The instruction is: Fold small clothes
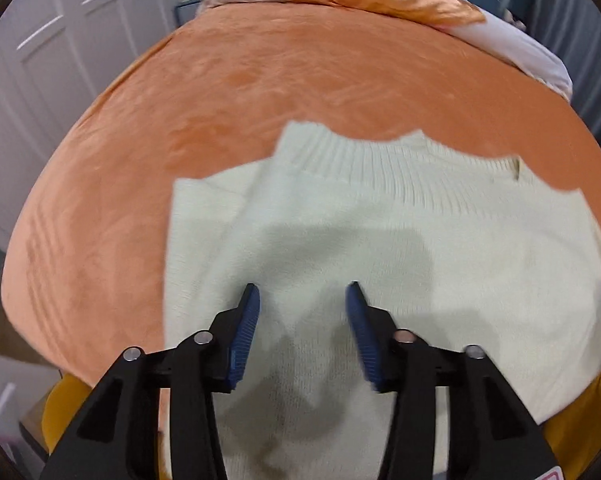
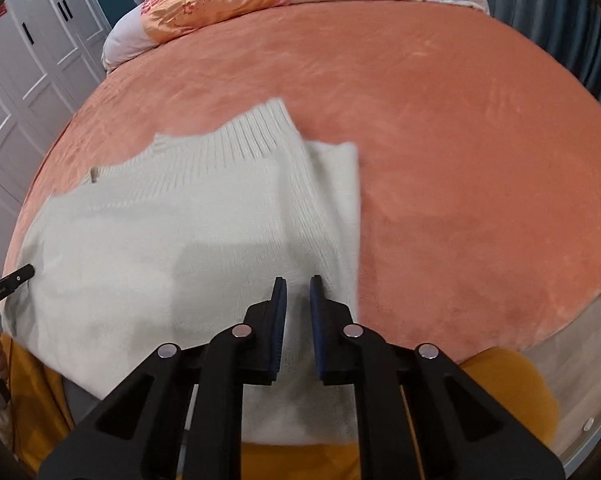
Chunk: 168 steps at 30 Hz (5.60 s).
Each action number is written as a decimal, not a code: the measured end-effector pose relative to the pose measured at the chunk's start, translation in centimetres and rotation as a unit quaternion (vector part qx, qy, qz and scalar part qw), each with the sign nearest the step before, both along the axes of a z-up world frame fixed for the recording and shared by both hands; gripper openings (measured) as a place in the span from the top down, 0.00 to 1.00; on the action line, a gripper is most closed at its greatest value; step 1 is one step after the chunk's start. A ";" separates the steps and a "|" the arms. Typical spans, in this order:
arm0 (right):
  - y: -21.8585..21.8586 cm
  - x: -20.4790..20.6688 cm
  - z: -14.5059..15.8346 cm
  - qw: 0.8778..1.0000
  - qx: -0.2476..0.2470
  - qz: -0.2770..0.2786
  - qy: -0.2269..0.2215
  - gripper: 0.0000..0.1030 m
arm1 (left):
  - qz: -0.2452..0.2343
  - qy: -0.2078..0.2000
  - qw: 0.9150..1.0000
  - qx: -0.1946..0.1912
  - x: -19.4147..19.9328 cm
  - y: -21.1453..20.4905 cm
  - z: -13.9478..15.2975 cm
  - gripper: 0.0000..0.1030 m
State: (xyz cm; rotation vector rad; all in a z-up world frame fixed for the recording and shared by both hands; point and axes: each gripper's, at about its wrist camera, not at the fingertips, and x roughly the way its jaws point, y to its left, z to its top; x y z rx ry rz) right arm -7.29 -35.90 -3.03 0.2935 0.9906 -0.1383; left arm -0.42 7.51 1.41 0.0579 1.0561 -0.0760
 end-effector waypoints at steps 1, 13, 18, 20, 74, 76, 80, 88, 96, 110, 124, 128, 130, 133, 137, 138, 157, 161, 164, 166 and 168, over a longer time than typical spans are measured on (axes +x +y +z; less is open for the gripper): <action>0.9 0.3 0.8 1.000 -0.002 0.005 -0.011 0.82 | 0.000 -0.006 1.000 -0.003 0.0 -0.3 0.5 0.57; 5.9 2.9 0.2 0.997 -0.070 0.026 0.018 0.67 | -0.004 -0.009 0.999 0.044 2.8 -3.6 -1.7 0.47; 13.7 3.3 1.4 0.991 0.010 0.133 -0.013 0.66 | -0.046 -0.001 0.999 -0.003 1.4 -6.9 0.0 0.46; 17.3 4.0 -1.4 0.984 -0.020 0.174 0.019 0.66 | -0.068 0.009 0.998 0.011 1.0 -9.1 -1.0 0.45; -1.0 11.6 -3.6 0.999 0.026 -0.020 0.029 0.35 | 0.050 0.008 0.997 0.052 8.8 -4.4 0.1 0.21; -0.9 11.7 -3.7 0.999 0.030 -0.017 0.027 0.38 | 0.066 0.026 0.997 0.039 10.1 -2.8 -0.7 0.21; 0.2 12.0 -3.3 0.999 0.028 0.003 0.018 0.54 | 0.080 0.048 0.996 0.011 11.6 -0.9 -2.1 0.21; 2.9 12.0 -1.8 0.999 -0.028 0.032 -0.001 0.88 | 0.056 0.052 0.997 0.002 12.1 -1.8 -2.3 0.58; 0.7 8.8 2.8 0.997 -0.009 -0.003 -0.083 0.91 | 0.041 0.029 0.999 0.002 12.0 -3.1 -0.5 0.88; -0.5 8.0 0.1 0.998 0.003 -0.054 -0.015 0.84 | 0.043 -0.003 0.997 0.056 10.5 -4.2 0.1 0.80; 18.7 1.7 -0.9 0.980 0.020 0.194 0.028 0.84 | -0.054 0.034 0.995 0.083 -0.4 -11.3 -1.1 0.63; 17.1 1.2 -1.3 0.984 0.005 0.177 0.032 0.86 | -0.053 0.025 0.994 0.097 -1.2 -10.7 -1.6 0.57; 15.0 0.2 -1.3 0.988 -0.004 0.153 0.032 0.87 | -0.049 0.024 0.994 0.096 -1.4 -10.4 -1.5 0.56; 11.7 -1.6 -1.6 0.993 -0.029 0.104 0.040 0.87 | -0.045 0.023 0.994 0.095 -1.7 -9.8 -1.3 0.56; 5.6 -4.1 -2.3 0.997 -0.050 0.019 0.064 0.86 | -0.040 0.022 0.995 0.092 -2.2 -9.2 -1.3 0.56; 4.4 -4.8 -2.2 0.997 -0.033 0.004 0.063 0.87 | -0.038 0.020 0.995 0.093 -2.3 -9.1 -1.3 0.55; 16.5 1.1 0.4 0.988 0.010 0.147 0.041 0.85 | -0.016 0.016 0.997 0.075 -3.1 -6.8 -1.3 0.46; 18.4 2.5 0.0 0.986 0.011 0.160 0.051 0.85 | 0.023 0.018 0.998 0.061 -2.9 -3.5 -1.0 0.46; 19.7 3.0 0.0 0.984 0.011 0.168 0.057 0.85 | 0.056 0.022 0.997 0.050 -2.9 -0.4 -0.9 0.47; 20.4 3.5 0.1 0.983 0.006 0.172 0.057 0.85 | 0.076 0.026 0.996 0.043 -3.0 1.6 -1.0 0.51; 21.0 4.1 0.3 0.982 0.005 0.179 0.058 0.85 | 0.081 0.035 0.996 0.021 -3.1 2.9 -1.1 0.57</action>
